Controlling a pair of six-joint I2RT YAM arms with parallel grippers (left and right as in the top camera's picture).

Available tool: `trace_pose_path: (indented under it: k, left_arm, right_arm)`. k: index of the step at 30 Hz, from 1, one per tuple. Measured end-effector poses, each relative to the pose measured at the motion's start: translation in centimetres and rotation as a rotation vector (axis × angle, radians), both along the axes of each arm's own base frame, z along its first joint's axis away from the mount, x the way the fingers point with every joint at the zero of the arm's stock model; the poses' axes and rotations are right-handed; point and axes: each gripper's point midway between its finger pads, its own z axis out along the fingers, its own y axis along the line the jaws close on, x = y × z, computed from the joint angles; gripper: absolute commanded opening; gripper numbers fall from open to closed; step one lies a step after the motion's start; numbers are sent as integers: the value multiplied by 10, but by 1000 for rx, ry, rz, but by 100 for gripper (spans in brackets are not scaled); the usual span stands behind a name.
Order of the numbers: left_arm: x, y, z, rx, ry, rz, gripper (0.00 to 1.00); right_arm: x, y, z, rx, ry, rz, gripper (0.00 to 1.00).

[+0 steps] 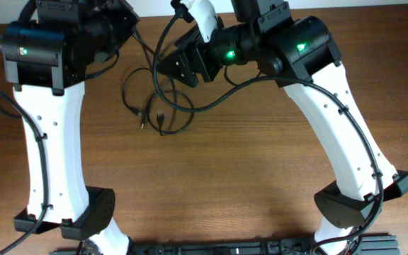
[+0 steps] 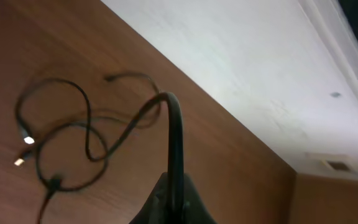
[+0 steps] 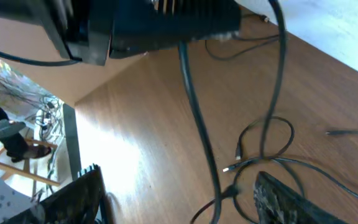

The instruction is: Untangle cables

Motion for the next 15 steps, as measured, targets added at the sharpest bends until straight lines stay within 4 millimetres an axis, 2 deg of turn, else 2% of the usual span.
trace_pose_path:
  k: [1, 4, 6, 8, 9, 11, 13, 14, 15]
  left_arm:
    - [-2, -9, 0, -37, 8, -38, 0]
    - [-11, -36, 5, -146, 23, -162, 0]
    - [-12, -41, 7, -169, 24, -188, 0]
    - [-13, -50, 13, -208, 8, -233, 0]
    - [-13, -53, 15, -218, 2, -245, 0]
    - [-13, -52, 15, -222, 3, -246, 0]
    - [-13, -52, 15, -221, 3, -245, 1]
    - [-12, -50, 15, -215, 2, -237, 1]
    - [-11, -49, 14, -208, 0, -228, 1]
  right_arm:
    - [0, 0, 0, 1, -3, -1, 68]
    - [2, -1, 0, -5, -5, -10, 55]
    - [1, -1, -2, -12, 0, -11, 44]
    - [3, -4, -5, -29, 2, -27, 29]
    - [3, -4, -6, -32, 1, -28, 22]
    - [4, -4, -6, -34, 4, -33, 21]
    - [4, -4, -6, -35, 3, -35, 12]
    - [4, -4, -6, -35, 2, -34, 4]
    - [4, -4, -7, -35, 3, -35, 4]
